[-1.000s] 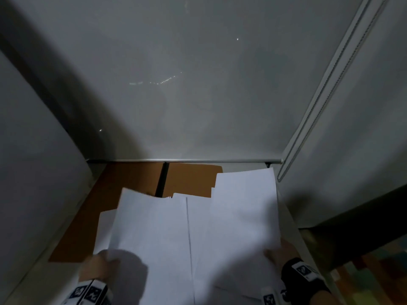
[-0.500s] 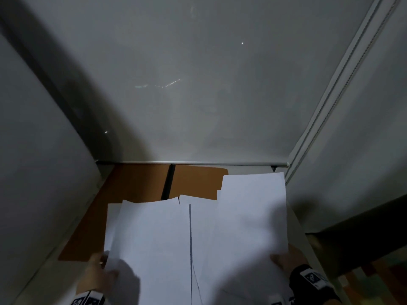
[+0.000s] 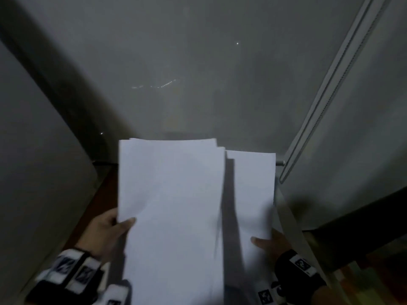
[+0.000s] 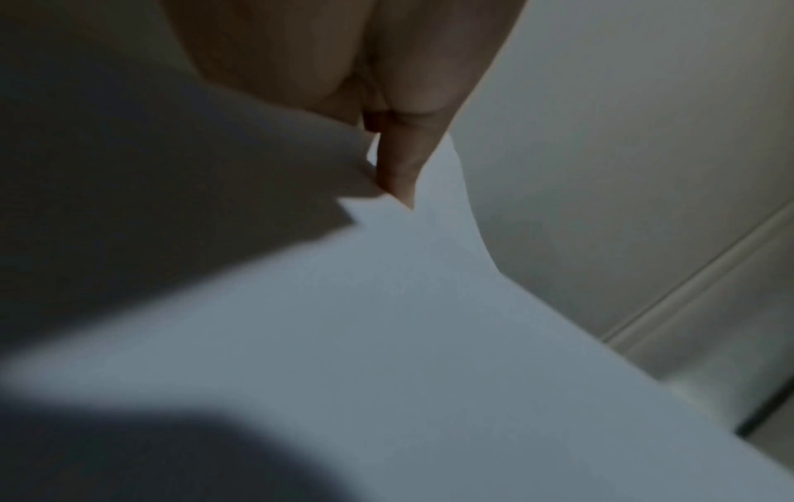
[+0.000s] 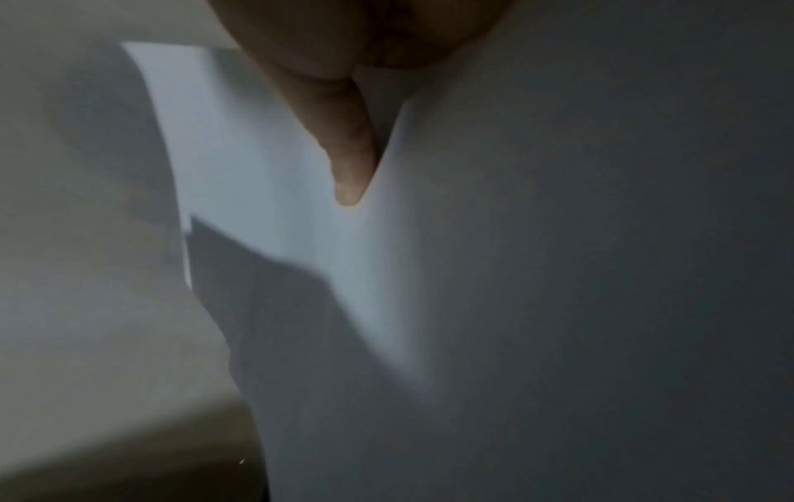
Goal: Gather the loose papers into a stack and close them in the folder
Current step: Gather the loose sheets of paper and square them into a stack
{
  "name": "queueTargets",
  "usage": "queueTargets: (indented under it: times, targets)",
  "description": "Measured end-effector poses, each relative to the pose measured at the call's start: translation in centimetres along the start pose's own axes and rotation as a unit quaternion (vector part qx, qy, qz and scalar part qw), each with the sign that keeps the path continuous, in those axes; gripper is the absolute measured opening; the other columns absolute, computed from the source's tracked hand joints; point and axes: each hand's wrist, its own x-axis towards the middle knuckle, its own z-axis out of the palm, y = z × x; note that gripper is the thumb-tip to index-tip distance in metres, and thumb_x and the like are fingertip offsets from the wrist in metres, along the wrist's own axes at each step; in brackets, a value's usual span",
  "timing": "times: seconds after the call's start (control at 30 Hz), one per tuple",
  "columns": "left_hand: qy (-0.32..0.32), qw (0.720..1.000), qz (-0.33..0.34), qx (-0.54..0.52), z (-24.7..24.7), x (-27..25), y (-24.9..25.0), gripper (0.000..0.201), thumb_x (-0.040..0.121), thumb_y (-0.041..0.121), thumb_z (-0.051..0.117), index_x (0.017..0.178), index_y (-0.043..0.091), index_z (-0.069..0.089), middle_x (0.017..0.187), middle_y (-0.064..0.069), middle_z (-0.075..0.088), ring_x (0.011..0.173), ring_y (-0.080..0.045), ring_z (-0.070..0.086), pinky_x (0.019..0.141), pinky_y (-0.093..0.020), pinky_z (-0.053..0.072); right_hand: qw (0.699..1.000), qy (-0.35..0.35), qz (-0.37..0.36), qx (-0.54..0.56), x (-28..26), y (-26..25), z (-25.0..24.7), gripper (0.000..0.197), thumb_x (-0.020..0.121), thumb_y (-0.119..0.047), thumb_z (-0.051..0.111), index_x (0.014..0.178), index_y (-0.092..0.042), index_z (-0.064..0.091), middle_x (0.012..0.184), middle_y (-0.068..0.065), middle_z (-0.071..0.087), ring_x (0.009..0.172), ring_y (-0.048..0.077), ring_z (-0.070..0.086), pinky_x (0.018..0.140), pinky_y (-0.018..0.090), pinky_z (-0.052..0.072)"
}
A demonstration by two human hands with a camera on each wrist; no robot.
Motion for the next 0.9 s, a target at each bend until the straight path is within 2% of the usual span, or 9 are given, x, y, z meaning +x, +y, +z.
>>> queueTargets:
  times: [0.07,0.17,0.33,0.47,0.57,0.63,0.7,0.77,0.9]
  targets:
    - [-0.035,0.999,0.002,0.029,3.2,1.2,-0.1,0.014,0.078,0.001,0.068,0.086,0.012,0.068,0.085,-0.01,0.077,0.096,-0.037,0.066,0.089,-0.054,0.052,0.999,-0.021,-0.014,-0.037,-0.3,-0.2,1.8,0.027,0.06,-0.004,0.076,0.086,-0.009,0.067,0.078,0.008,0.072,0.077,0.027,0.067,0.068,0.035,0.056]
    - [-0.083,0.993,-0.009,0.088,6.3,1.6,0.3,0.014,0.085,0.012,0.063,0.096,0.009,0.056,0.093,-0.015,0.065,0.09,-0.035,0.061,0.083,-0.044,0.049,0.999,-0.034,-0.038,-0.006,-0.9,-0.8,3.7,0.017,0.076,0.004,0.066,0.083,-0.01,0.074,0.083,0.008,0.075,0.082,0.03,0.069,0.075,0.04,0.058]
    - [-0.077,0.997,-0.012,0.02,7.9,1.3,1.1,0.042,0.084,-0.013,0.054,0.117,0.011,0.042,0.105,-0.012,0.058,0.089,-0.028,0.06,0.078,-0.04,0.052,0.992,-0.092,-0.052,0.074,-1.6,-2.5,4.3,0.01,0.078,-0.01,0.068,0.085,-0.016,0.073,0.105,0.026,0.069,0.096,0.038,0.066,0.086,0.049,0.054]
    - [-0.123,0.99,0.044,-0.044,7.0,2.6,2.0,0.091,0.076,-0.019,0.059,0.143,0.032,0.025,0.145,0.005,0.045,0.132,-0.018,0.043,0.111,-0.052,0.035,0.966,-0.181,-0.062,0.176,-1.0,-4.4,2.9,0.083,0.04,-0.074,0.07,0.098,-0.015,0.07,0.098,0.01,0.075,0.086,0.021,0.07,0.071,0.031,0.058]
    - [-0.148,0.98,0.088,-0.101,6.5,3.2,3.1,0.099,0.074,-0.022,0.06,0.142,0.04,0.024,0.126,0.016,0.063,0.121,-0.015,0.057,0.104,-0.05,0.043,0.969,-0.141,-0.139,0.146,-1.3,-7.4,2.1,0.015,0.077,-0.027,0.067,0.083,-0.014,0.064,0.067,-0.001,0.07,0.056,0.008,0.064,0.046,0.018,0.051]
    - [-0.16,0.97,0.113,-0.141,6.5,3.1,4.5,0.095,0.071,-0.02,0.065,0.143,0.031,0.029,0.11,0.012,0.073,0.107,-0.017,0.066,0.095,-0.044,0.051,0.972,-0.061,-0.206,0.091,-1.2,-8.6,1.6,0.022,0.08,0.007,0.059,0.081,-0.015,0.062,0.065,-0.008,0.074,0.063,0.008,0.068,0.052,0.018,0.053]
    - [-0.152,0.964,0.155,-0.153,6.8,2.6,5.8,0.059,0.062,-0.006,0.072,0.114,0.022,0.066,0.091,0.005,0.078,0.085,-0.013,0.072,0.078,-0.033,0.059,0.967,0.002,-0.25,0.046,-1.3,-9.3,1.1,0.023,0.075,0.004,0.067,0.073,-0.019,0.066,0.064,-0.02,0.073,0.069,0.004,0.069,0.067,0.017,0.054]
    - [-0.136,0.963,0.172,-0.155,7.0,2.0,6.3,0.029,0.061,0.004,0.069,0.08,0.025,0.077,0.076,0.006,0.078,0.071,-0.01,0.072,0.065,-0.023,0.061,0.963,0.032,-0.265,0.03,-2.3,-10.0,1.2,0.027,0.075,-0.002,0.07,0.061,-0.024,0.063,0.052,-0.031,0.066,0.059,-0.01,0.064,0.062,0.002,0.047]
    - [-0.132,0.966,0.173,-0.143,7.2,1.5,4.4,0.026,0.07,0.002,0.067,0.086,0.023,0.071,0.081,0.011,0.078,0.079,-0.008,0.072,0.064,-0.016,0.059,0.96,0.042,-0.278,0.017,-3.5,-9.5,1.9,0.035,0.077,-0.002,0.068,0.057,-0.029,0.057,0.037,-0.035,0.056,0.046,-0.021,0.054,0.047,-0.004,0.039]
